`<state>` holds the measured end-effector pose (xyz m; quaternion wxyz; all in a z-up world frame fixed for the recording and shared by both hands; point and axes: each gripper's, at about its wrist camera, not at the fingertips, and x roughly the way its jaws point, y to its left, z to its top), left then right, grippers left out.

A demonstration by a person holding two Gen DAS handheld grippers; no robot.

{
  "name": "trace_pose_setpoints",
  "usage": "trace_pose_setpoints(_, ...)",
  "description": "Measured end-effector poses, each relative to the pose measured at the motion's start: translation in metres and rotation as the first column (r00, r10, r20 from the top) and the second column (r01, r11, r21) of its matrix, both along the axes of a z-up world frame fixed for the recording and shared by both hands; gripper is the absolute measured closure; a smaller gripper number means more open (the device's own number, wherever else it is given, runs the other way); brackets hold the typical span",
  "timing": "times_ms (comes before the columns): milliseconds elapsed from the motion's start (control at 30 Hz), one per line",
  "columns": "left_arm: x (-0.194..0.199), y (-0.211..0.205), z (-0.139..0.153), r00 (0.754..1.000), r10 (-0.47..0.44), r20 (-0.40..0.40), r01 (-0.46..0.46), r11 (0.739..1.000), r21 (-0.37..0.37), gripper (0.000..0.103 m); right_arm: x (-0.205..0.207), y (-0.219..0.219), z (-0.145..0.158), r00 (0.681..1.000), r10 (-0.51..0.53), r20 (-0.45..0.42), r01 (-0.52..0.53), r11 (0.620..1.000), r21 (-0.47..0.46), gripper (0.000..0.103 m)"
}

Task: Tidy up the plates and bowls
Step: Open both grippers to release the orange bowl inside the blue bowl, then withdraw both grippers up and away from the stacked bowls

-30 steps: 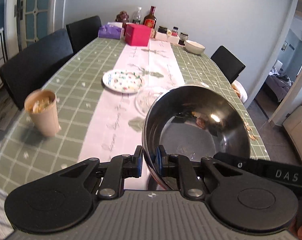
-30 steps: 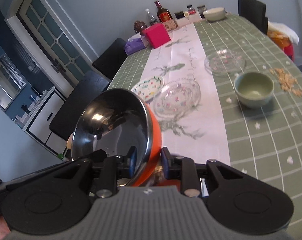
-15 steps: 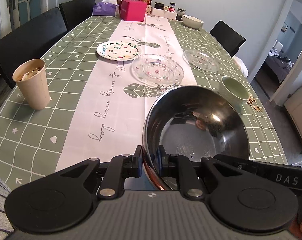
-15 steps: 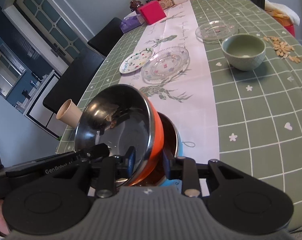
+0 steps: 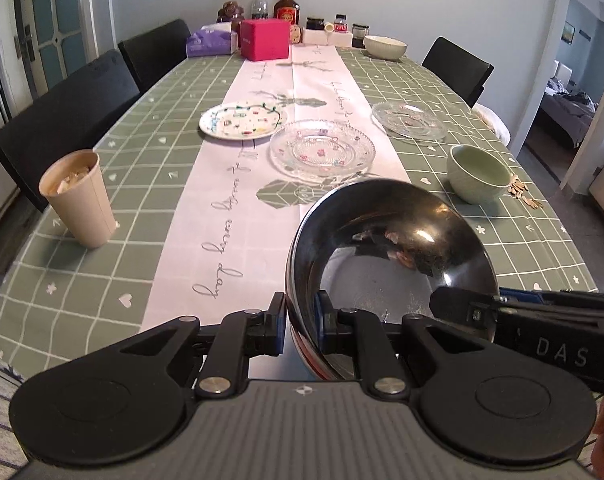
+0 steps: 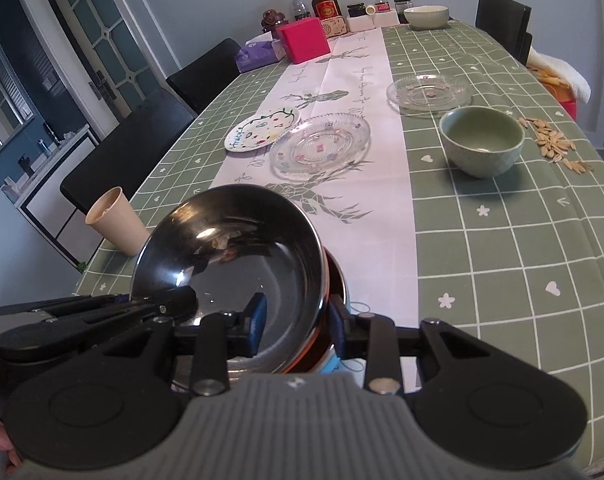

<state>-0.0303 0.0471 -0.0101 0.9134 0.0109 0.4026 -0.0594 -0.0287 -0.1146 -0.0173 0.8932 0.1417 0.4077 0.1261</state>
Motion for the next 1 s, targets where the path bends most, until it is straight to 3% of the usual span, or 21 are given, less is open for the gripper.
trace_pose_setpoints(100, -0.008, -0.008, 0.006, 0.997, -0.002, 0.078, -0.003, 0.998, 0.063, 0.086, -0.001, 0.001, 0.002, 1.0, -0.011, 0.015, 0.012, 1.0, -0.017, 0.061)
trace_pose_setpoints(200, -0.014, -0.013, 0.012, 0.99, -0.005, 0.144, -0.01, 0.994, 0.107, 0.086, -0.002, 0.0, 0.004, 0.999, -0.023, 0.038, 0.024, 0.999, -0.024, 0.061)
trace_pose_setpoints(433, -0.014, -0.012, 0.013, 0.988, -0.023, 0.152, 0.009, 0.996, 0.094, 0.082, -0.005, -0.002, 0.007, 0.997, -0.046, 0.061, 0.046, 0.999, 0.003, 0.06)
trace_pose_setpoints(500, -0.016, -0.012, 0.015, 0.986, -0.025, 0.164, 0.01, 0.996, 0.094, 0.078, -0.005, -0.003, 0.009, 0.997, -0.044, 0.066, 0.043, 0.999, 0.015, 0.049)
trace_pose_setpoints(633, -0.017, -0.013, 0.017, 0.983, -0.011, 0.181, -0.007, 0.995, 0.097, 0.062, -0.006, -0.004, 0.011, 0.996, -0.054, 0.076, 0.053, 0.998, 0.017, 0.046)
trace_pose_setpoints(733, -0.016, -0.01, 0.019, 0.981, 0.004, 0.193, -0.02, 0.997, 0.08, 0.047, -0.007, -0.008, 0.012, 0.994, -0.082, 0.079, 0.08, 0.997, 0.023, 0.037)
trace_pose_setpoints(933, -0.019, -0.009, 0.021, 0.972, -0.001, 0.233, -0.017, 0.997, 0.075, 0.031, -0.009, -0.02, 0.015, 0.99, -0.11, 0.084, 0.103, 0.991, 0.085, 0.032)
trace_pose_setpoints(1000, -0.02, -0.012, 0.022, 0.969, -0.006, 0.245, -0.015, 0.996, 0.082, 0.028, -0.01, -0.022, 0.016, 0.989, -0.119, 0.085, 0.112, 0.99, 0.086, 0.023)
